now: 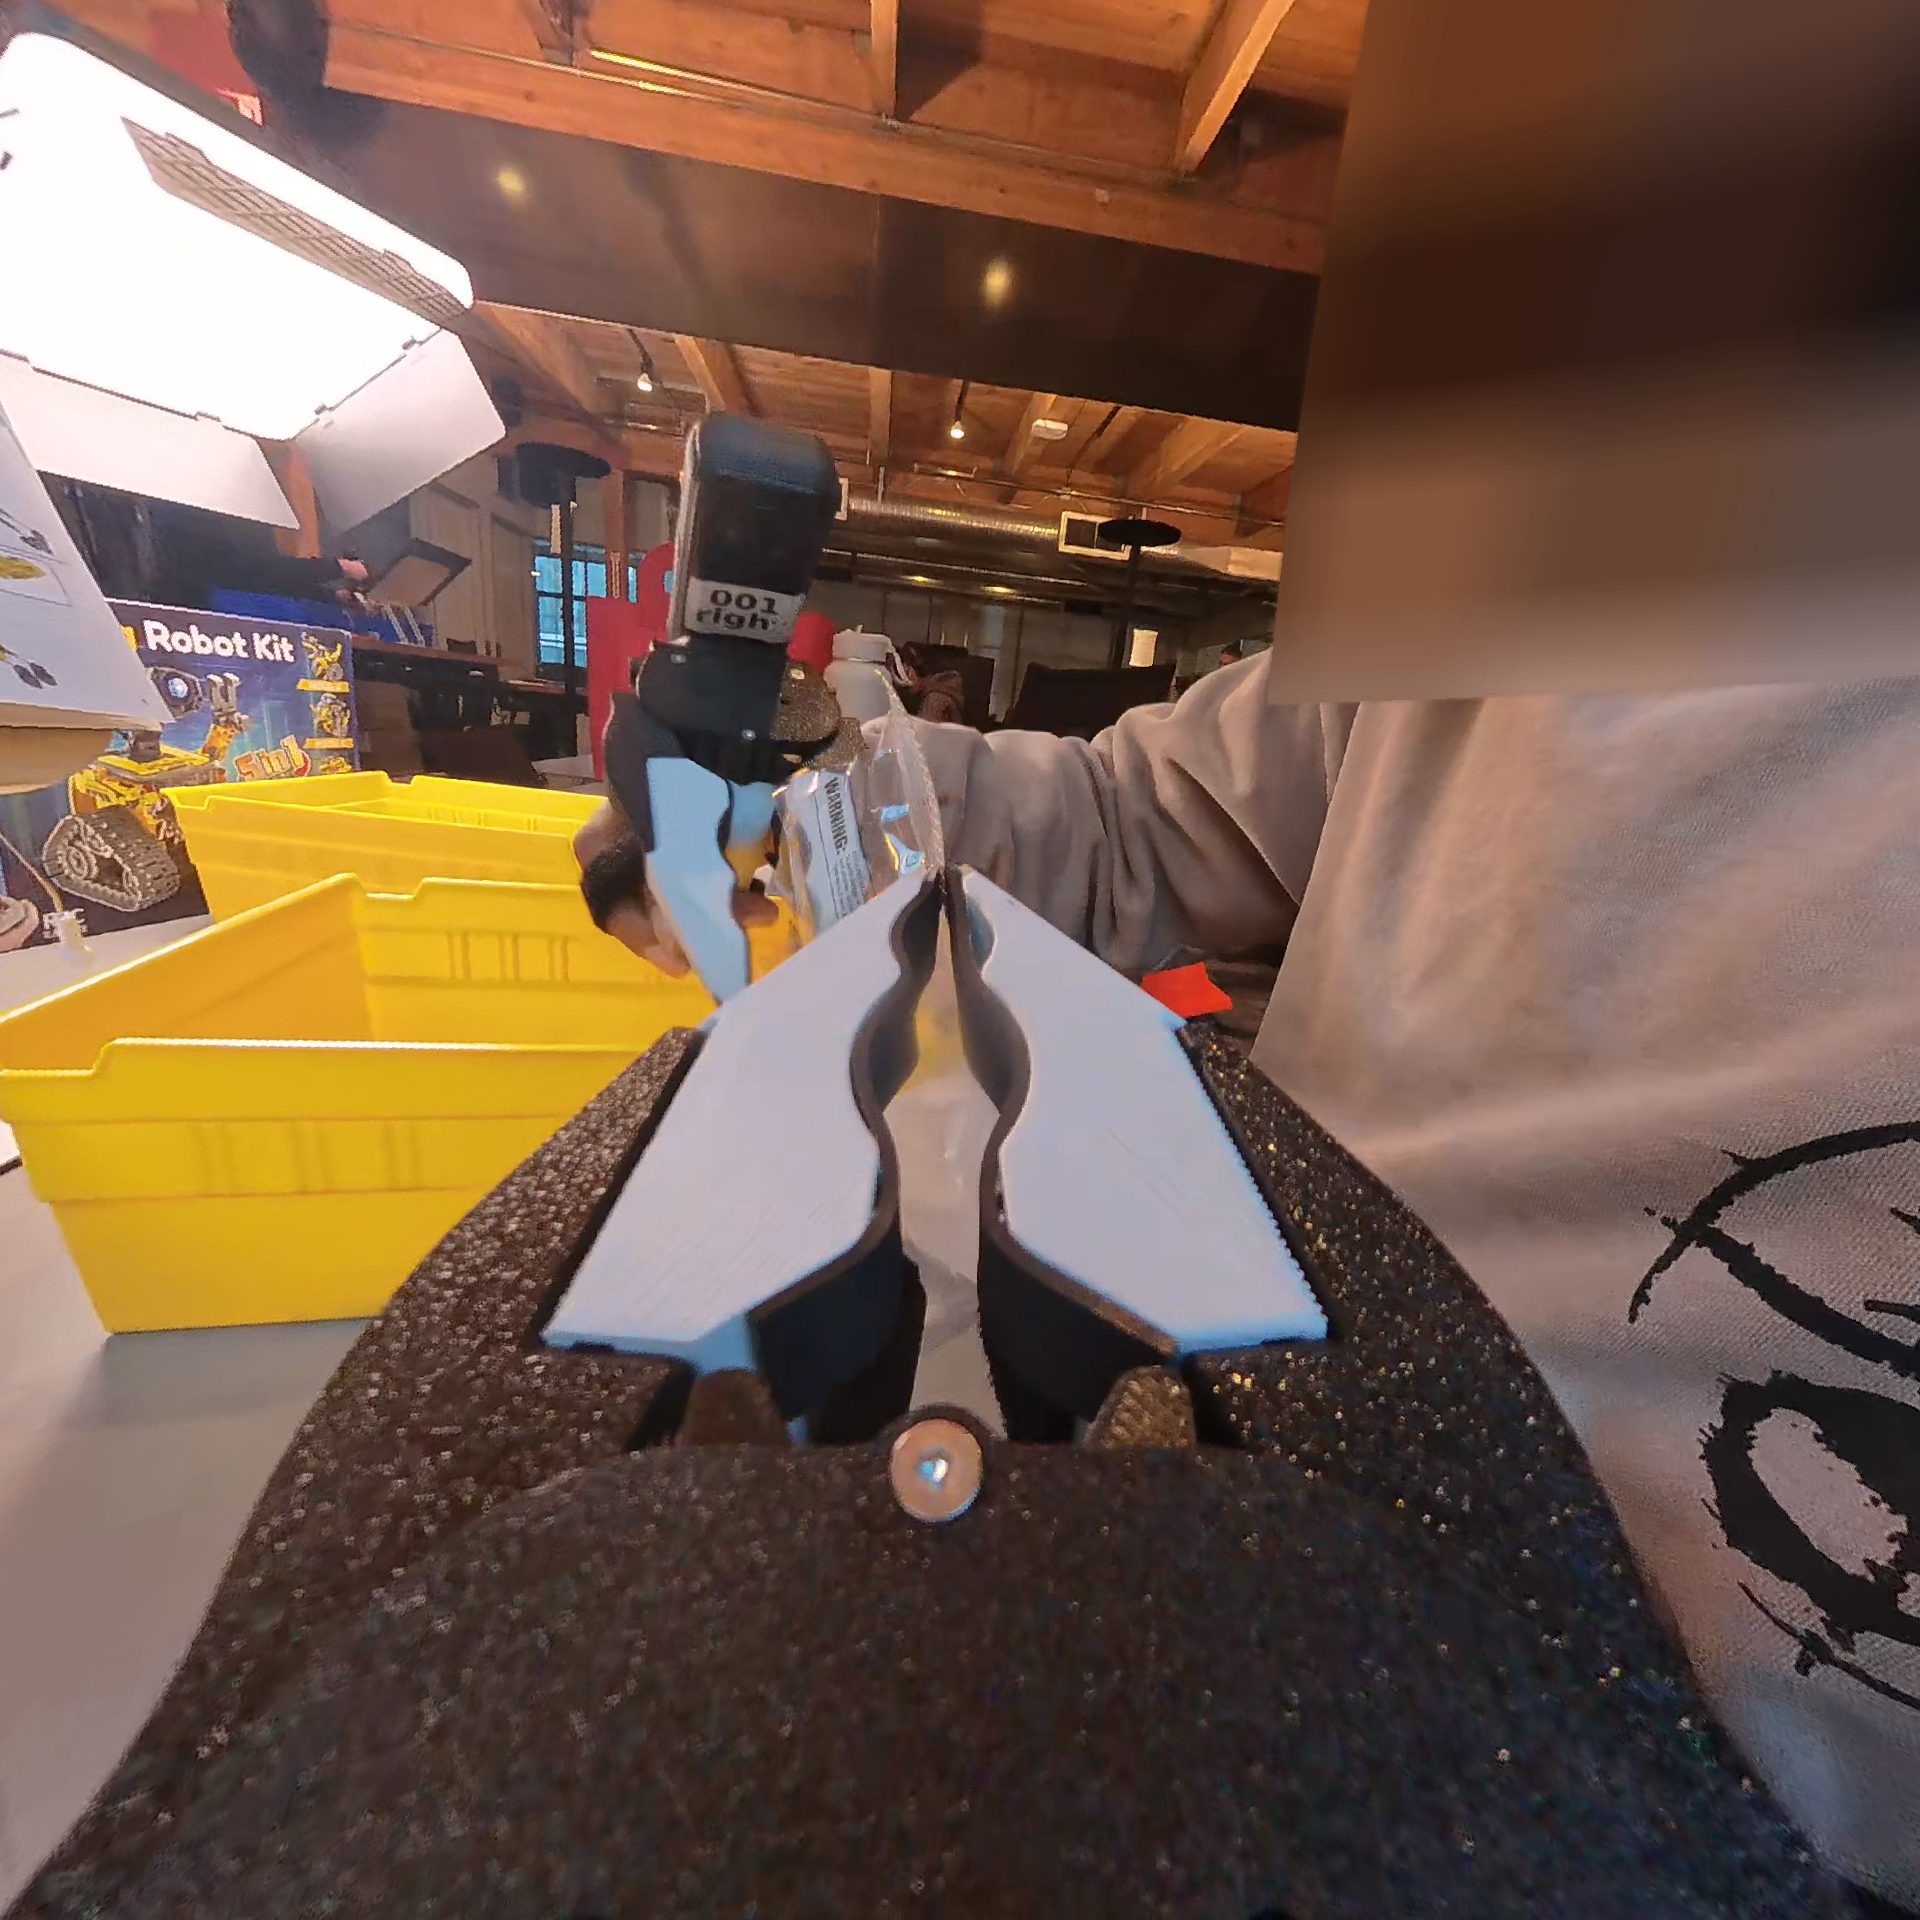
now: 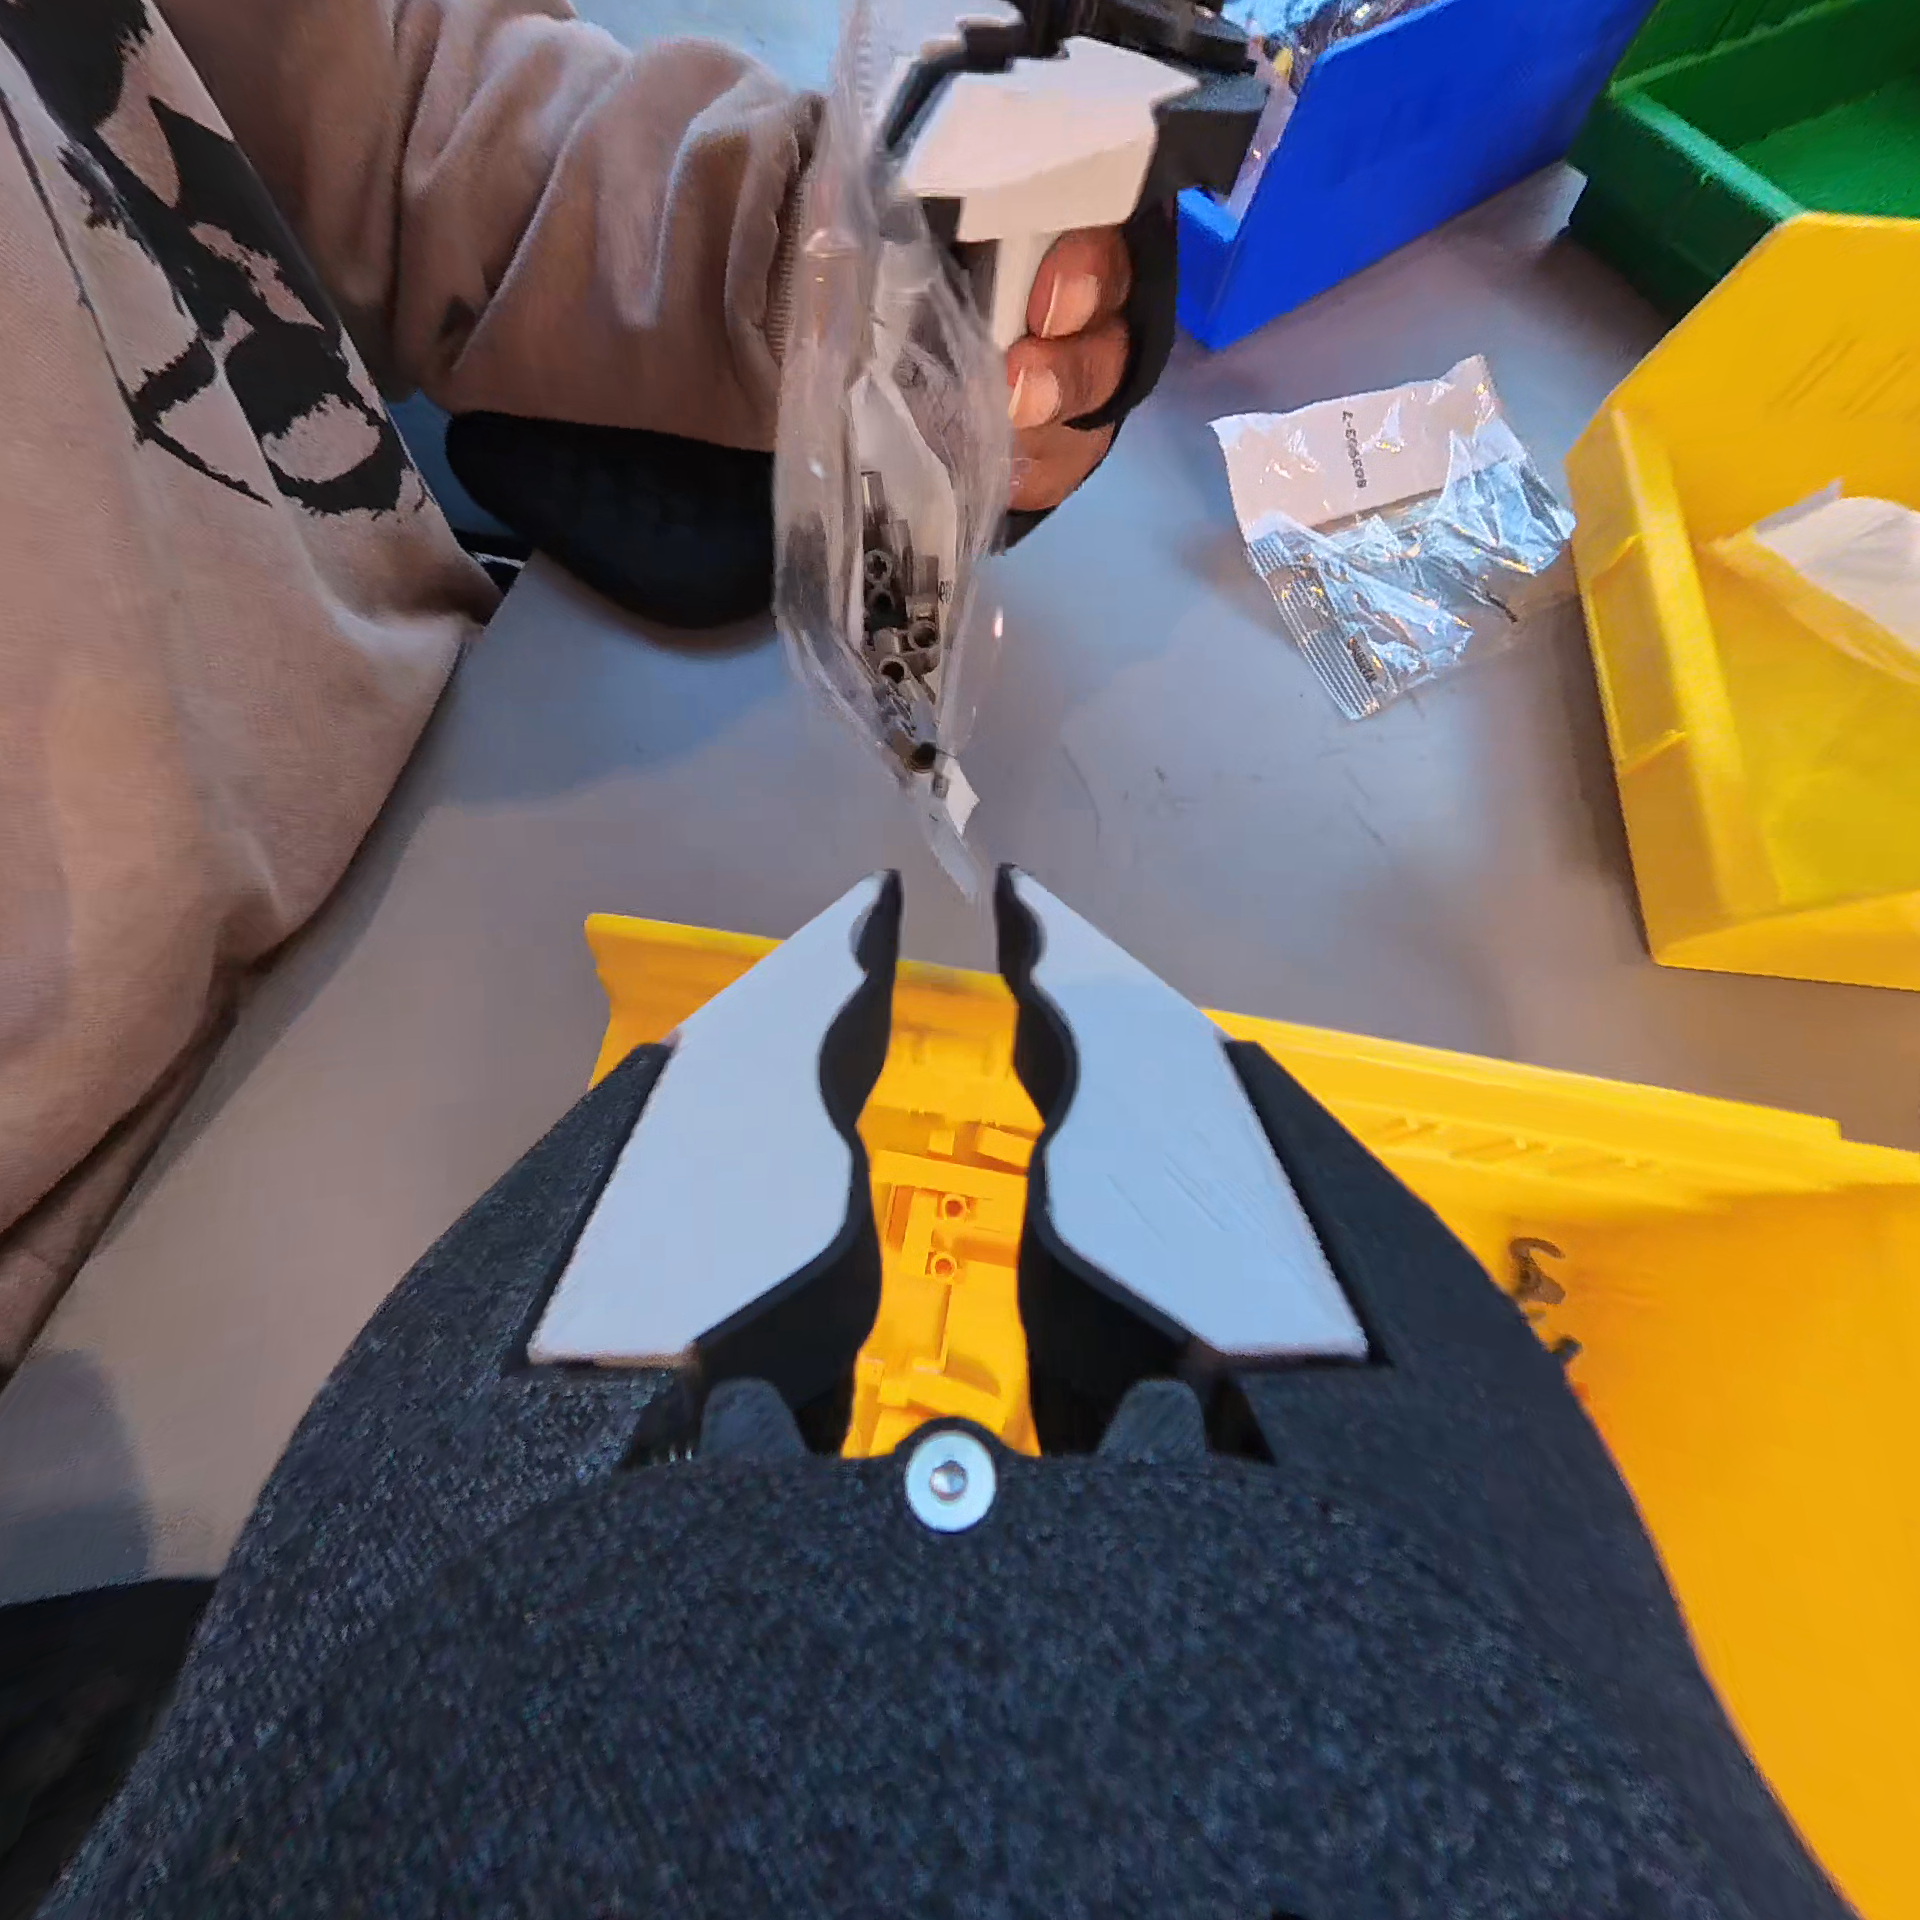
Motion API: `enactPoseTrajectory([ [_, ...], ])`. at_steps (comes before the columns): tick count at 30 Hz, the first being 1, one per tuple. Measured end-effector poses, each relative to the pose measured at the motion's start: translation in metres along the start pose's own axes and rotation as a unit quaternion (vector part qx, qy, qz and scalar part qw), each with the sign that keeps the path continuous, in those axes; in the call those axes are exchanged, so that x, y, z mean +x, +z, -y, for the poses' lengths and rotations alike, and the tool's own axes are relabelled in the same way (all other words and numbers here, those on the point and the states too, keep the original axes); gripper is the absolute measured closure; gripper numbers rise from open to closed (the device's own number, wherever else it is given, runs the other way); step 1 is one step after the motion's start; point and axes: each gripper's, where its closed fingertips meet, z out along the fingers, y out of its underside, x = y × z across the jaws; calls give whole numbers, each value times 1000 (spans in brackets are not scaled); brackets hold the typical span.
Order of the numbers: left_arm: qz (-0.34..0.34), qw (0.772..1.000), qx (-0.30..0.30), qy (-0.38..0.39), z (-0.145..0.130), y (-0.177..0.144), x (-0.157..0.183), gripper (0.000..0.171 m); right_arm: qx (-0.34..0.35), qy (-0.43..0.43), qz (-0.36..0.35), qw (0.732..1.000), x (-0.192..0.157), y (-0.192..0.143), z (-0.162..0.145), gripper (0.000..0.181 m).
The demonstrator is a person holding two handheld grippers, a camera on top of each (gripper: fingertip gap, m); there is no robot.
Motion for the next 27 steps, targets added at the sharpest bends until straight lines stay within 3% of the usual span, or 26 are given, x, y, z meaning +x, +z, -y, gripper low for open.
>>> enactPoseTrajectory([
  [1, 2, 1000, 3, 0, 1, -1, -1, 171, 6, -7, 5, 1000, -2, 1, 3, 178],
  [2, 6, 1000, 4, -1, 1, -2, -2, 171, 14, -19, 4, 1000, -3, 0, 8, 180],
  [5, 37, 999, -7, -4, -2, -6, -14, 171, 18, -19, 7, 1000, -5, -15, 17, 181],
  [9, 100, 993, -67, -6, -21, -10, -36, 164, 8, -9, -18, 1000, -3, -36, 17, 181],
  [16, 118, 983, -139, -21, -50, -5, -43, 160, 4, 13, -28, 1000, -4, -31, 6, 181],
  [27, 109, 988, -102, 30, -24, -4, -30, 171, 46, -8, -60, 997, 0, -53, 37, 181],
])
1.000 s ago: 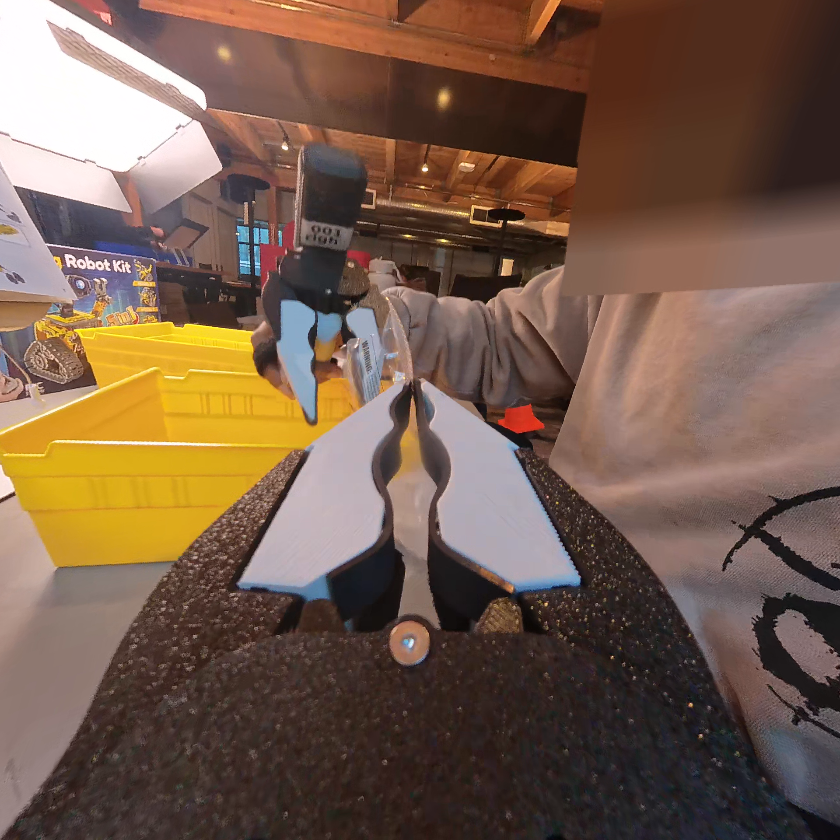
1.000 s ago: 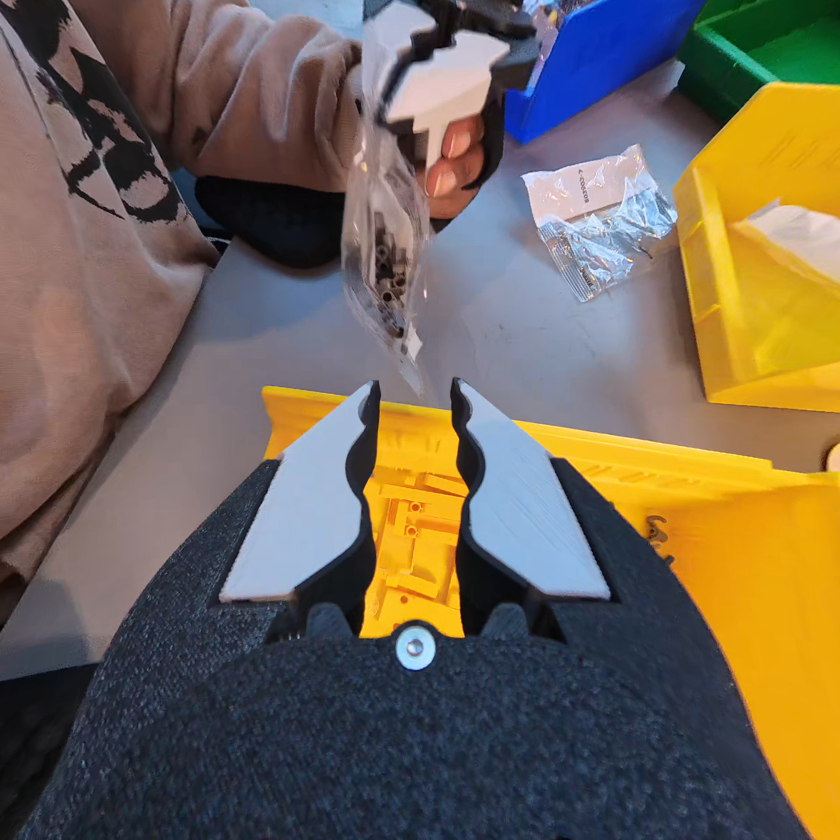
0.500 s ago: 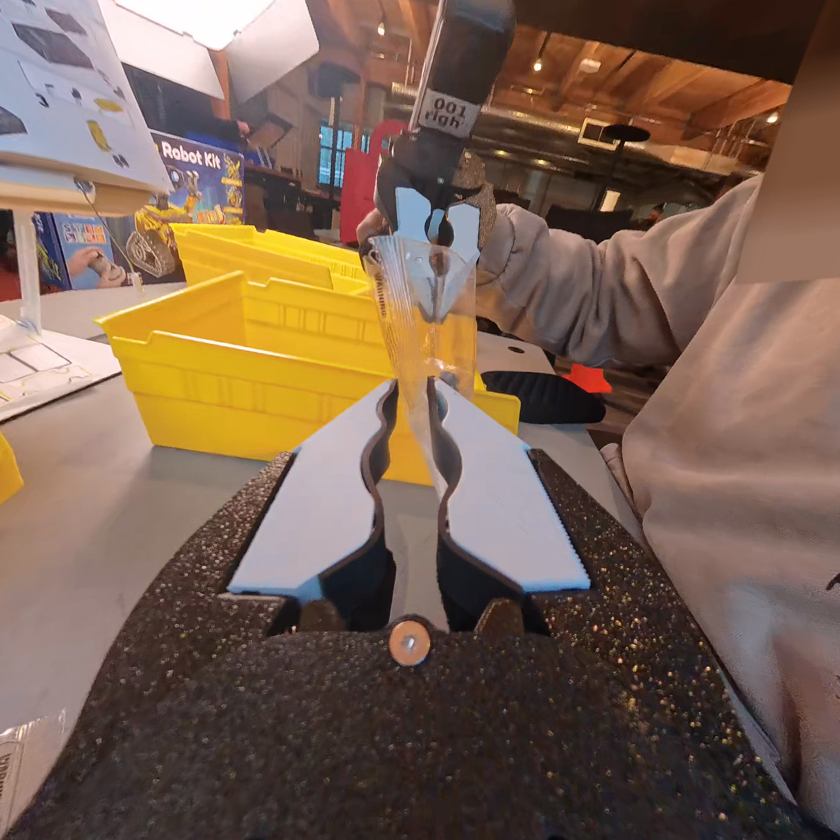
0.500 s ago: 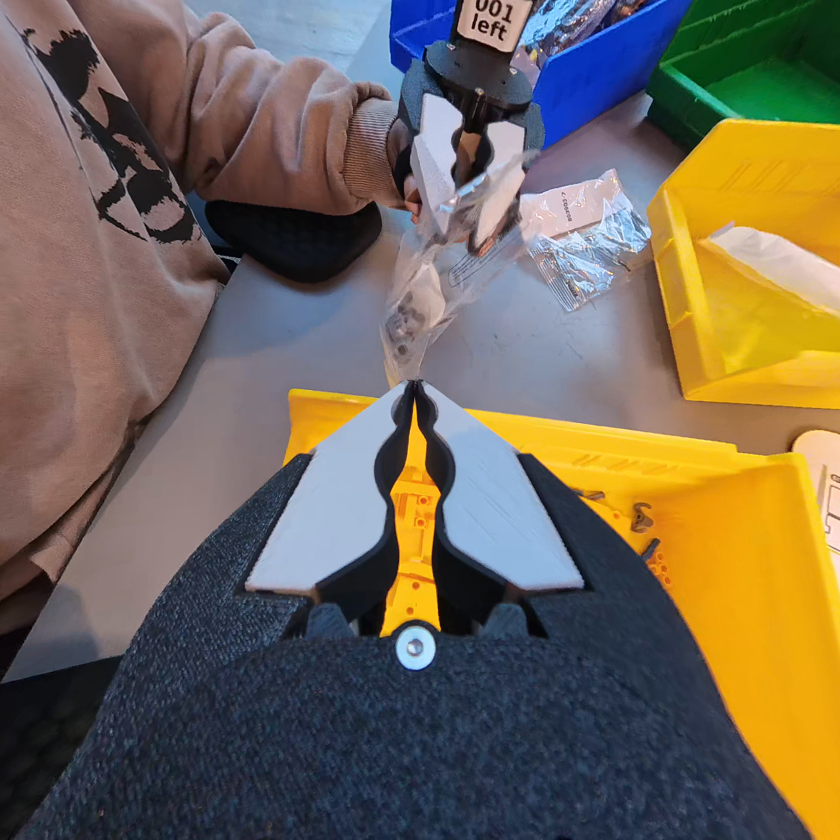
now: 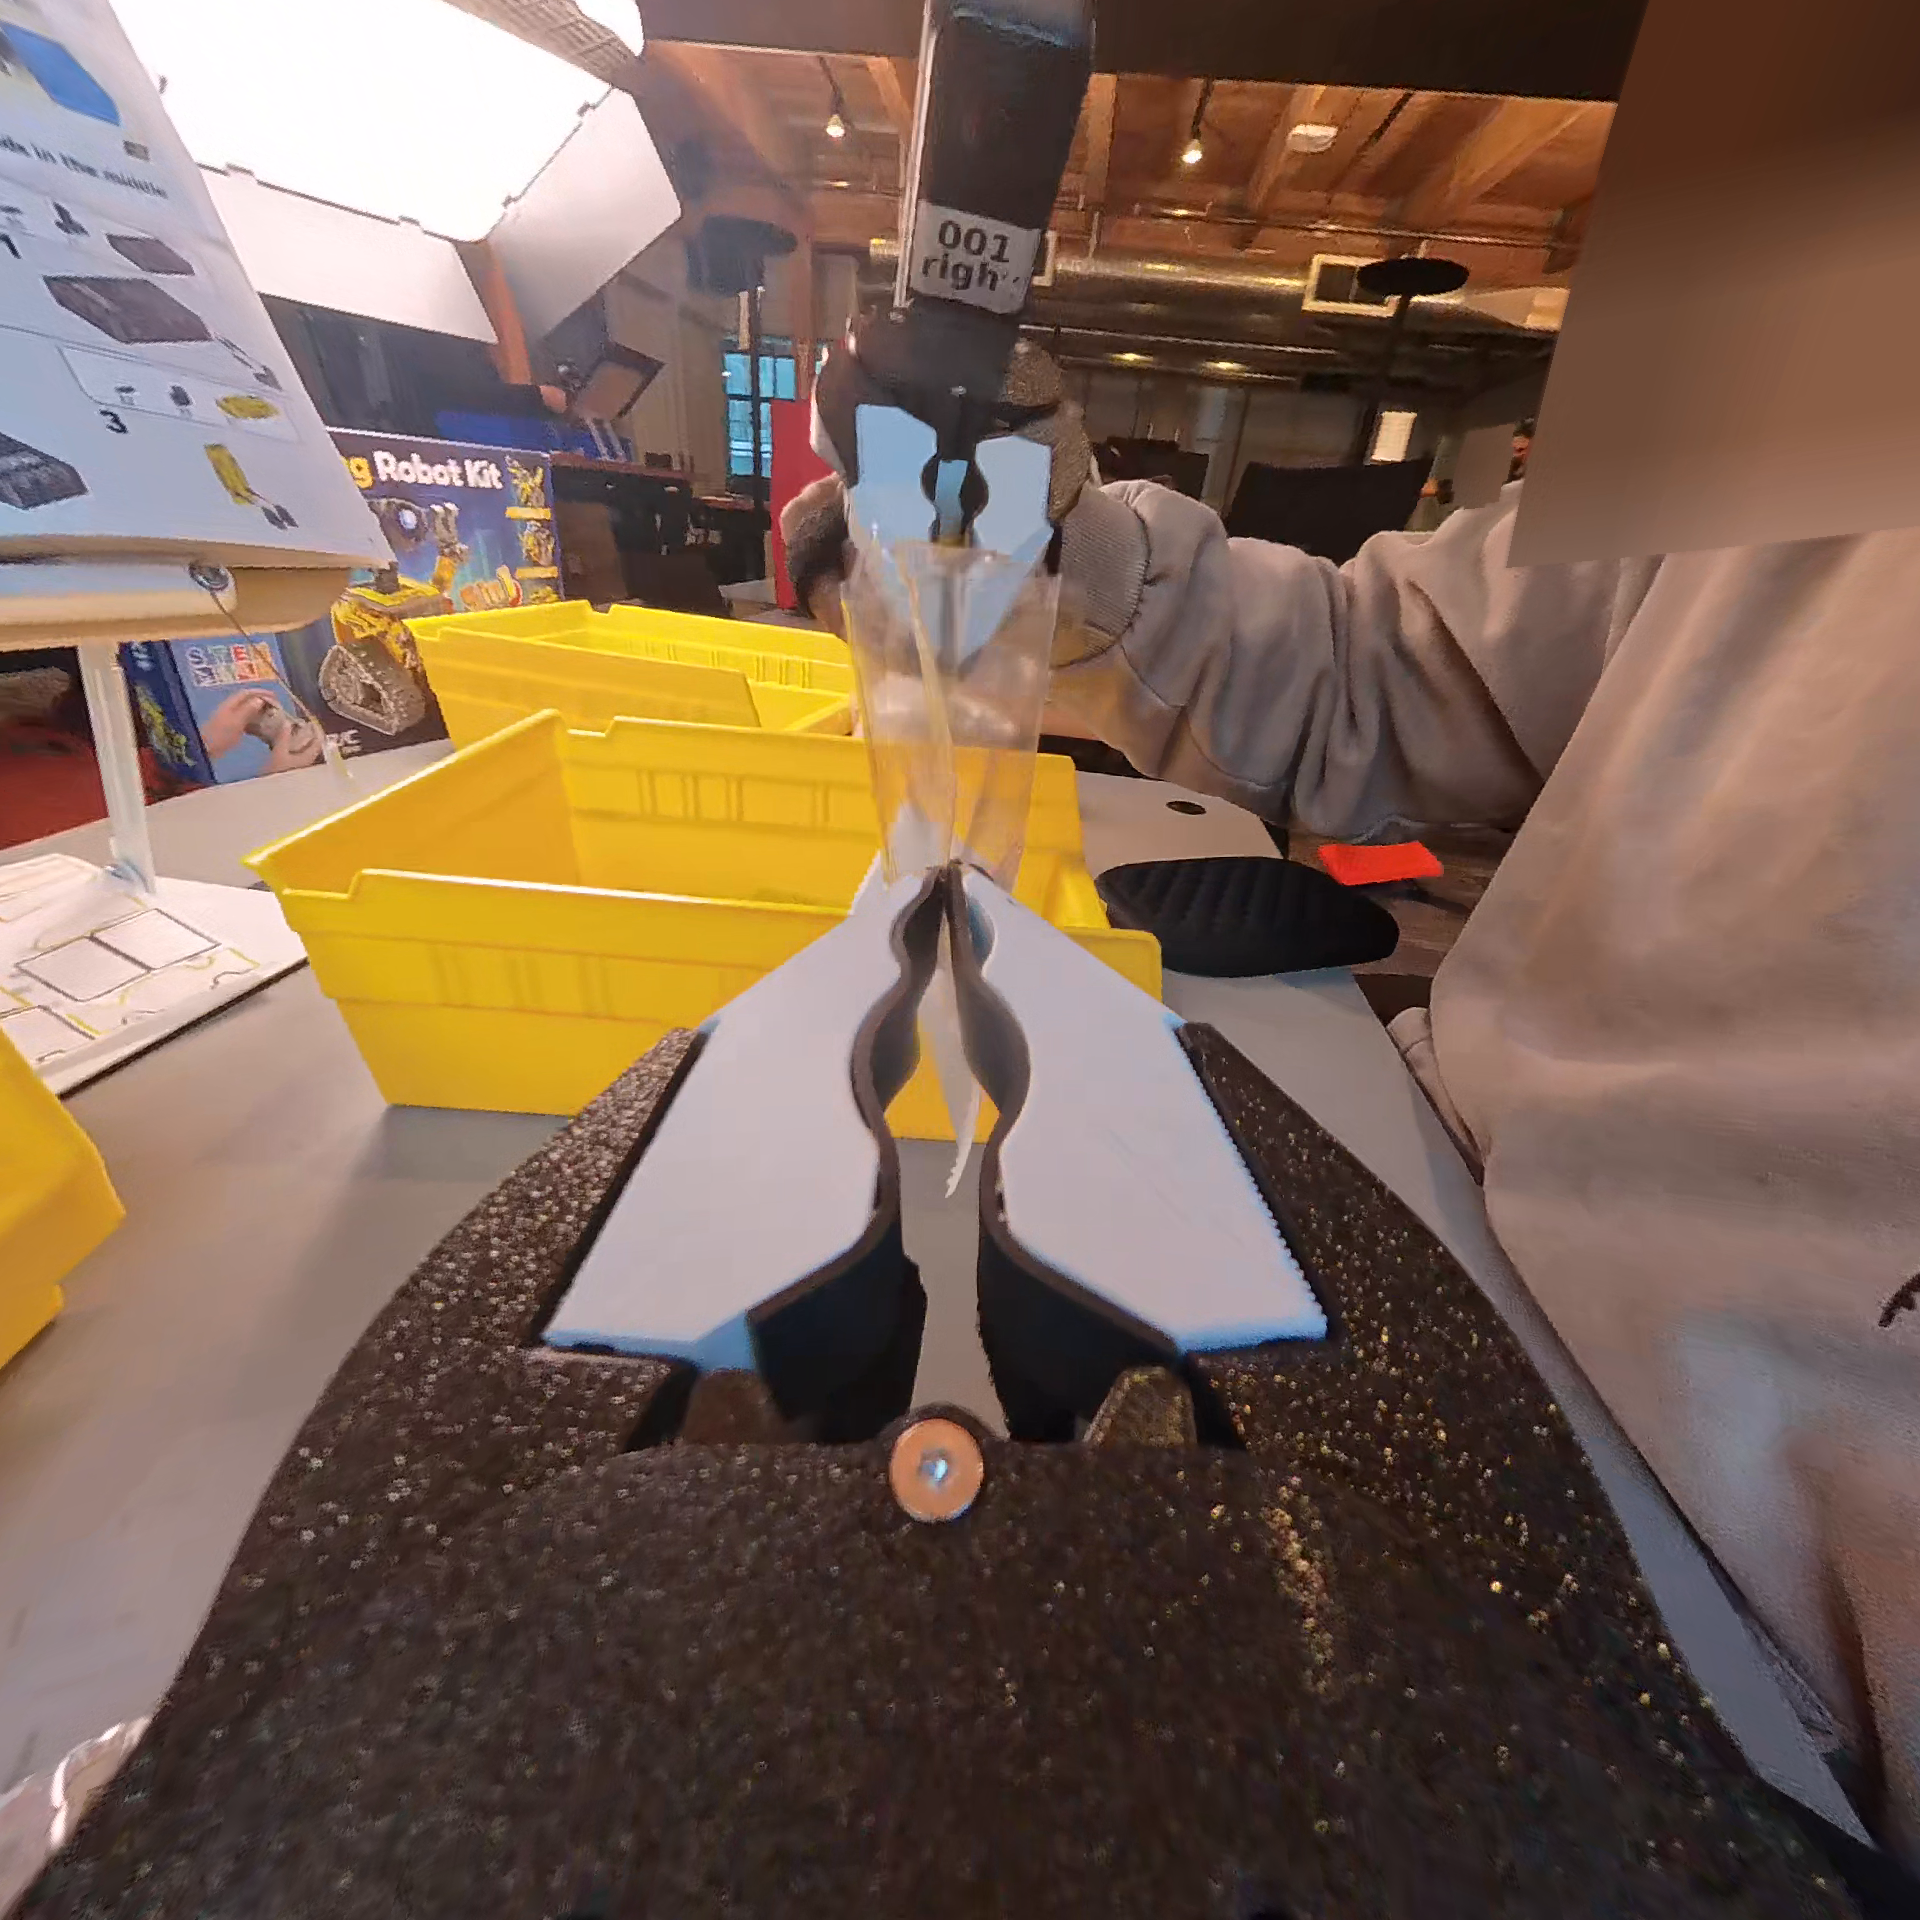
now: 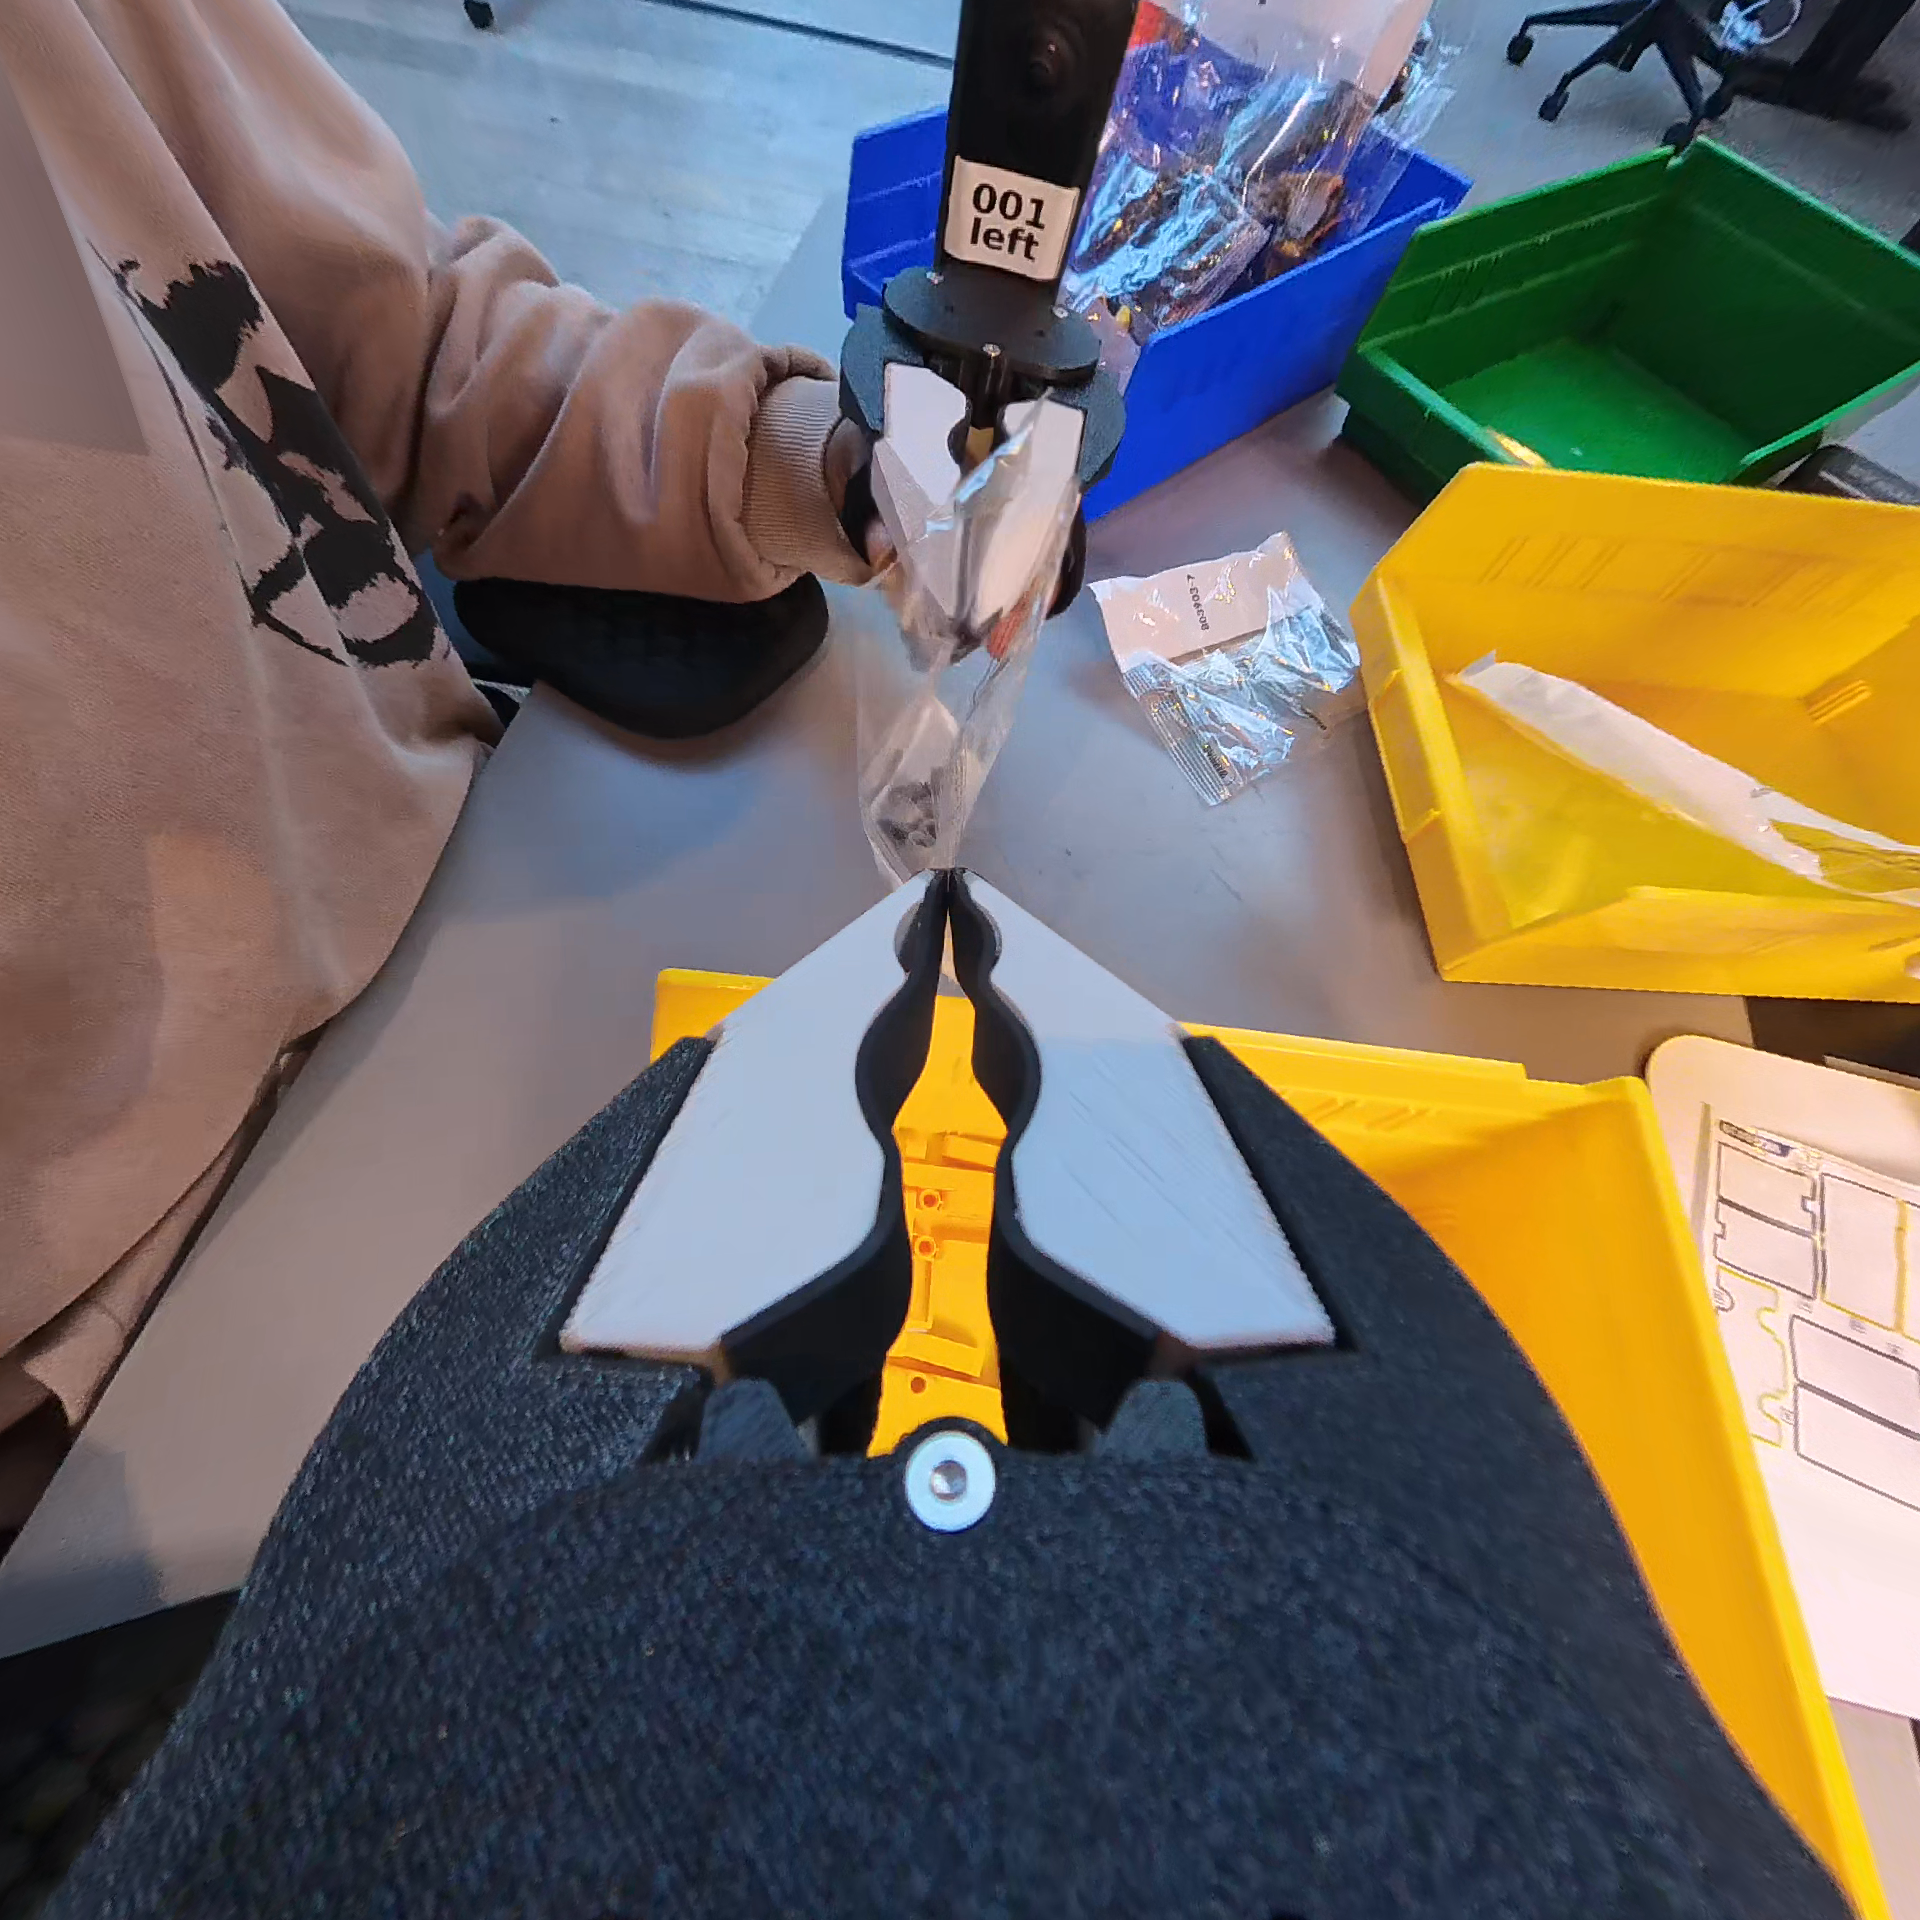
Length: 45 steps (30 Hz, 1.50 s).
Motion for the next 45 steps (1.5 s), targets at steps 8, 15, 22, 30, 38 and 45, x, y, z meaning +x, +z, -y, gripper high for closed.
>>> enactPoseTrajectory([
  [8, 20, 999, -42, -14, -17, 5, -8, 163, 0, -2, 2, 1000, -3, 8, -1, 181],
  [15, 9, 1000, -27, 9, -7, 3, -1, 171, 10, 12, -19, 1000, 5, -2, -3, 176],
  [22, 37, 999, -16, 28, 3, -3, -6, 171, -325, 56, -22, 944, 8, -59, -134, 158],
  [30, 62, 997, -20, 29, 0, -6, -16, 171, -539, 36, 21, 841, -8, -54, -225, 157],
  [38, 53, 998, -31, 27, -7, -2, -14, 171, -559, 40, 24, 828, -6, -47, -233, 159],
  [45, 47, 998, -31, 29, -6, 0, -11, 171, -527, 56, 18, 848, -2, -50, -224, 172],
])
